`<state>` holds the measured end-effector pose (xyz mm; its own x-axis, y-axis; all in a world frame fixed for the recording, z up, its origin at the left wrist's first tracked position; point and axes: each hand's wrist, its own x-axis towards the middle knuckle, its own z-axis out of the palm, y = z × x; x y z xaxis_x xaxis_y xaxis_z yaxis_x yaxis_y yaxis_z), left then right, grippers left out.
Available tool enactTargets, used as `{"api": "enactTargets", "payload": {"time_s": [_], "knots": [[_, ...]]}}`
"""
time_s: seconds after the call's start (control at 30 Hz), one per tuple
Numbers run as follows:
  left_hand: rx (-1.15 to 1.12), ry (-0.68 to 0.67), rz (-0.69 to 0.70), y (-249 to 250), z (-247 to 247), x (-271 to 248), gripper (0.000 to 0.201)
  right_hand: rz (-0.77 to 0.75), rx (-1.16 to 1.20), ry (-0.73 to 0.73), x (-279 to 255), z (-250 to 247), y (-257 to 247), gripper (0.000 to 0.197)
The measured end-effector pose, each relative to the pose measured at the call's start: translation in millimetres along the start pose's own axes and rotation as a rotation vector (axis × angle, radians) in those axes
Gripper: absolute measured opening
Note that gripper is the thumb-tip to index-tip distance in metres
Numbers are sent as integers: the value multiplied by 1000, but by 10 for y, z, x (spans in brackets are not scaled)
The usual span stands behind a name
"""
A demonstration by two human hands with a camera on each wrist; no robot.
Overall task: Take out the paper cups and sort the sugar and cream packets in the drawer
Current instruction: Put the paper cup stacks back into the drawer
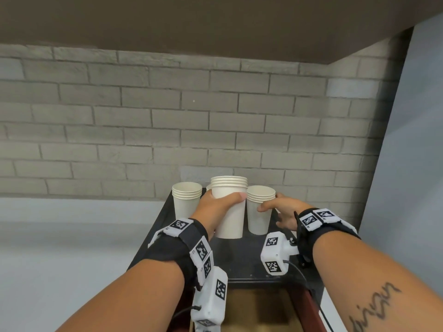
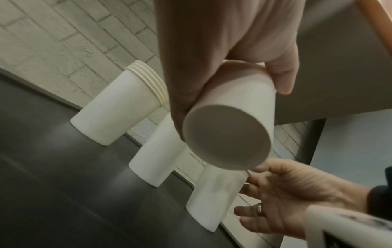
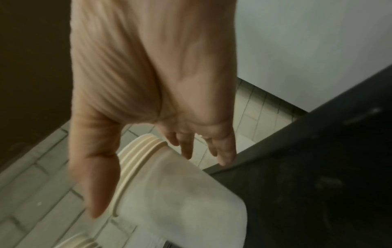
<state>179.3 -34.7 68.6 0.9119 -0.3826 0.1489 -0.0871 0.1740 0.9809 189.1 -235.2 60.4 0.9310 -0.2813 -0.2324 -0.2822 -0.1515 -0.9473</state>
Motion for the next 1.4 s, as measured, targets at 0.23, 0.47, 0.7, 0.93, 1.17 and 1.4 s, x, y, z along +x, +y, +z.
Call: {"api": "enactTargets", "payload": {"time_s": [0.23,0.47,0.7,0.93,1.17,1.4], "knots": [[19,-23,-33,26,-113,48,13,26,-80,-115,-28,-178,0,70],[-7,-48,-56,75,-103,39,11,11,-119,-174,-68,-63,-39,85],[-76,-170,-160,69,11,-94,30,-16,-85,-397,-259,109,-5,41],[-108,-270,-121,208,-71,-409,21,-153,85,-340,-556,124,40,60],[-66,-260,-50,260,-489,-1007,42,-320,313,-457,-1250,301,208,79],[-11,-156,-16,181,-865,-1478,40,-66,322,-611,-1623,1045,890,60]]}}
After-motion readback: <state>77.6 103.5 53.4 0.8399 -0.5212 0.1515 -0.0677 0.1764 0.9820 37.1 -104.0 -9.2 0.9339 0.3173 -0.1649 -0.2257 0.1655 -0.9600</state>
